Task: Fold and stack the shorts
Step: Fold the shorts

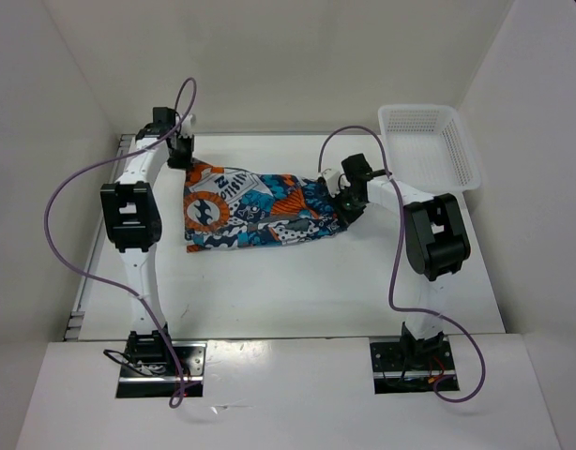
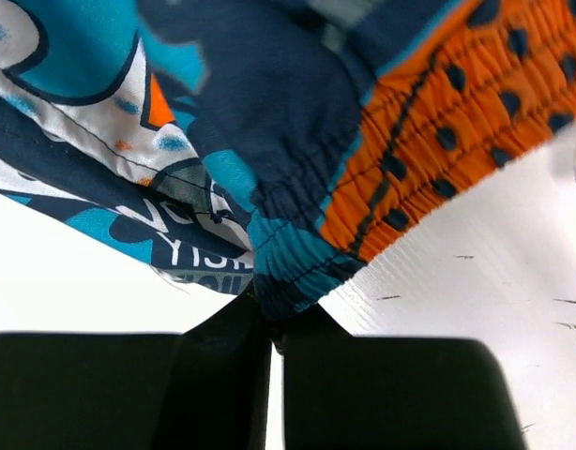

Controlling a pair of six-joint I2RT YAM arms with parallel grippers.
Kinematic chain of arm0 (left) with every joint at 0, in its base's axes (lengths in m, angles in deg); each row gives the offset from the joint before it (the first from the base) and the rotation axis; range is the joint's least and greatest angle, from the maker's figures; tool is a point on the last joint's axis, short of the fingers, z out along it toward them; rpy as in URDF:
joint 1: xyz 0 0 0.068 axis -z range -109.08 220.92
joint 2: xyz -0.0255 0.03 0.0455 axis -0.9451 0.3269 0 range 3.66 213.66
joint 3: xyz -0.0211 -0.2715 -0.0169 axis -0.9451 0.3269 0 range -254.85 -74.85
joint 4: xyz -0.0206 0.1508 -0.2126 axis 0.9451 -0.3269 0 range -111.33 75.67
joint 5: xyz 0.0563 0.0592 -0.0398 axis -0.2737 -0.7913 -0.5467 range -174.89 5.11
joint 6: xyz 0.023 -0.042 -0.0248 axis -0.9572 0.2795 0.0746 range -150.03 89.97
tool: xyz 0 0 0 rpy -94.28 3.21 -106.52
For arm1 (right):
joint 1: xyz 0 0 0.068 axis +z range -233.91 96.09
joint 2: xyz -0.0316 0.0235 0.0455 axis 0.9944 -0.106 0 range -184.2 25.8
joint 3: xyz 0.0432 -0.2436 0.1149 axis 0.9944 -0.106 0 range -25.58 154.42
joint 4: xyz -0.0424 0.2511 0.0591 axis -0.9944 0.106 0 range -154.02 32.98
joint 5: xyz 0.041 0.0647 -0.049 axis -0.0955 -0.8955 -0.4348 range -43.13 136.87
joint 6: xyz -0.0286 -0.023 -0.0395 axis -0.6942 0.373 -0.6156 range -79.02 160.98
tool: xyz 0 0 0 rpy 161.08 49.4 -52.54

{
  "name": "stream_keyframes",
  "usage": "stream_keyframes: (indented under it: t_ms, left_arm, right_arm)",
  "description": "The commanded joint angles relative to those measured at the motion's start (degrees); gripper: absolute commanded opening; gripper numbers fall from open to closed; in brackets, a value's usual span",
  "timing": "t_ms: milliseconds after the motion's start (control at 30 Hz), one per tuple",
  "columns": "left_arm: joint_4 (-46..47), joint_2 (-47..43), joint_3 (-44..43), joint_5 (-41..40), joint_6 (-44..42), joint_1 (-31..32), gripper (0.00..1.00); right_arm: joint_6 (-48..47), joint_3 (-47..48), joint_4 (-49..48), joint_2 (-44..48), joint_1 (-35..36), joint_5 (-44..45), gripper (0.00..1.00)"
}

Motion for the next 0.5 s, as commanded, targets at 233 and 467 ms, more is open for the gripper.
stream_keyframes:
  t_ms: [233,467]
  left_arm:
    - [-2.71,1.48,-1.68,-9.96,-0.23,2.23,0.26]
    - [-2.71,-1.05,-2.82,-13.12,-0.23,3.02,0.63]
  right_arm:
    - [-1.91,-0.56,0.2,-0.27,0.71,-1.09,0.38]
    - [-1.91,8.22,2.48,4.64,0.71,-2.23,0.77]
